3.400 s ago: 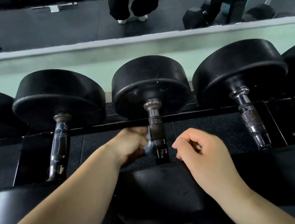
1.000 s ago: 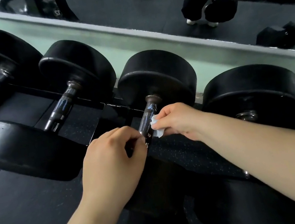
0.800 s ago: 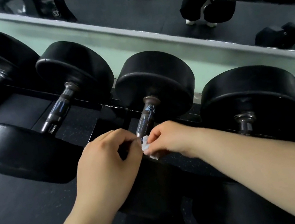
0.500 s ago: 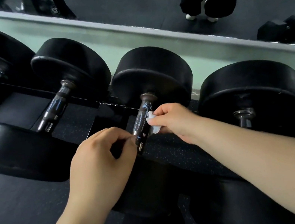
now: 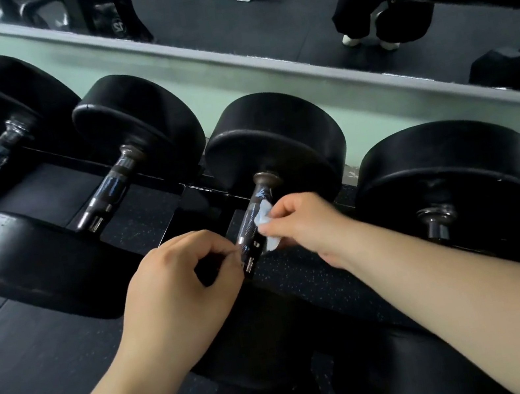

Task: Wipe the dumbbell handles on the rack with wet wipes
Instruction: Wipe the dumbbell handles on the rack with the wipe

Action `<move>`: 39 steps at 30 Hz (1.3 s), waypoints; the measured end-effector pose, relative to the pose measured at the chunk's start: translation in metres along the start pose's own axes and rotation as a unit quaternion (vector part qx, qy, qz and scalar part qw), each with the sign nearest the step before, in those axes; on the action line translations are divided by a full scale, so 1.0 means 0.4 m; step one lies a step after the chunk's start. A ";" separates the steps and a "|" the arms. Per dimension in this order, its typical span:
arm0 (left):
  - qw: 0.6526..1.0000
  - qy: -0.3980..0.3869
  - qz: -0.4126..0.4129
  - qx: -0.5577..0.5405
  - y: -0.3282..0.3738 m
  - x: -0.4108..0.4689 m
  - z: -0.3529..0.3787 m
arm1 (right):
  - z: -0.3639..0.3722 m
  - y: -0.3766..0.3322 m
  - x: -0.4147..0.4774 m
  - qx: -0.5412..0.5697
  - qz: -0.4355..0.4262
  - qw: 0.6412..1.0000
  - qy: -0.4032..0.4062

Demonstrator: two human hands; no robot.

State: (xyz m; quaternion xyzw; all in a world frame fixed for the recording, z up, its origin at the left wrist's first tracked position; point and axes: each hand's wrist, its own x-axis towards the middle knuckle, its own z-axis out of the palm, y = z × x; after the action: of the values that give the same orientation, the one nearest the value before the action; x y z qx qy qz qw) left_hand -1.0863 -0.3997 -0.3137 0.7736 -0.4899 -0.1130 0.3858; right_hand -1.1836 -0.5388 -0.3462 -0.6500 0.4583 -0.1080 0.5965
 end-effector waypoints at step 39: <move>1.000 -0.011 -0.027 -0.009 0.007 -0.003 -0.005 | 0.008 0.008 -0.015 -0.091 0.005 0.996 -0.009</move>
State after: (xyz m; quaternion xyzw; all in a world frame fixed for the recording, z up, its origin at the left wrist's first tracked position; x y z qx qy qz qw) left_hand -1.0877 -0.3983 -0.3105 0.7821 -0.4716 -0.1361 0.3840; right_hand -1.1863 -0.5316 -0.3475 -0.6998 0.4644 -0.0569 0.5397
